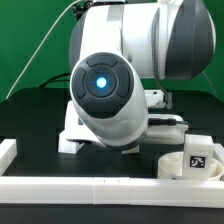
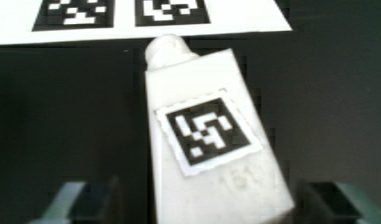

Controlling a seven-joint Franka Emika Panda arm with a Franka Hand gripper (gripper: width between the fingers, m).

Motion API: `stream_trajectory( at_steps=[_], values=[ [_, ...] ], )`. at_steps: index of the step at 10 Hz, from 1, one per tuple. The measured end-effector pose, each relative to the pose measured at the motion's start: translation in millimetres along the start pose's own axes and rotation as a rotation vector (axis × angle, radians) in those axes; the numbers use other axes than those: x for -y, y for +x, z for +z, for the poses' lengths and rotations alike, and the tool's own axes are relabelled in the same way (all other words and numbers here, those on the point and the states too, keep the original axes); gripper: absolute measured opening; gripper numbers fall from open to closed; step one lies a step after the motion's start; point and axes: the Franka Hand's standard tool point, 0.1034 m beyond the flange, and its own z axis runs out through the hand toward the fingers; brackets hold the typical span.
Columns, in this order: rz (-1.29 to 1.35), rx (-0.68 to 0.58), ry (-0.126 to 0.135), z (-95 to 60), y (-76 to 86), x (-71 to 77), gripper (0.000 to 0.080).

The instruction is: Assemble stool

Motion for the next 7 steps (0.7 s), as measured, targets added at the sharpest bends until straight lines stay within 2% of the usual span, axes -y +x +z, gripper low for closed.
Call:
stream_trajectory(
  at_steps=[1, 2, 4, 6, 7],
  values=[
    [-0.001, 0.002, 0.001, 1.2, 0.6, -0.8, 0.0403],
    [-0.004, 0.001, 0.001, 1.2, 0.6, -0.9, 0.0324],
    [-0.011, -0.001, 0.002, -2.4, -1.0, -0.1, 0.0325],
    [-0.035, 0.011, 0.003, -30.8, -24.1, 11.7, 0.0325],
    [-0.044, 0.009, -0.001, -47.5, -37.5, 23.2, 0.0325]
  ],
)
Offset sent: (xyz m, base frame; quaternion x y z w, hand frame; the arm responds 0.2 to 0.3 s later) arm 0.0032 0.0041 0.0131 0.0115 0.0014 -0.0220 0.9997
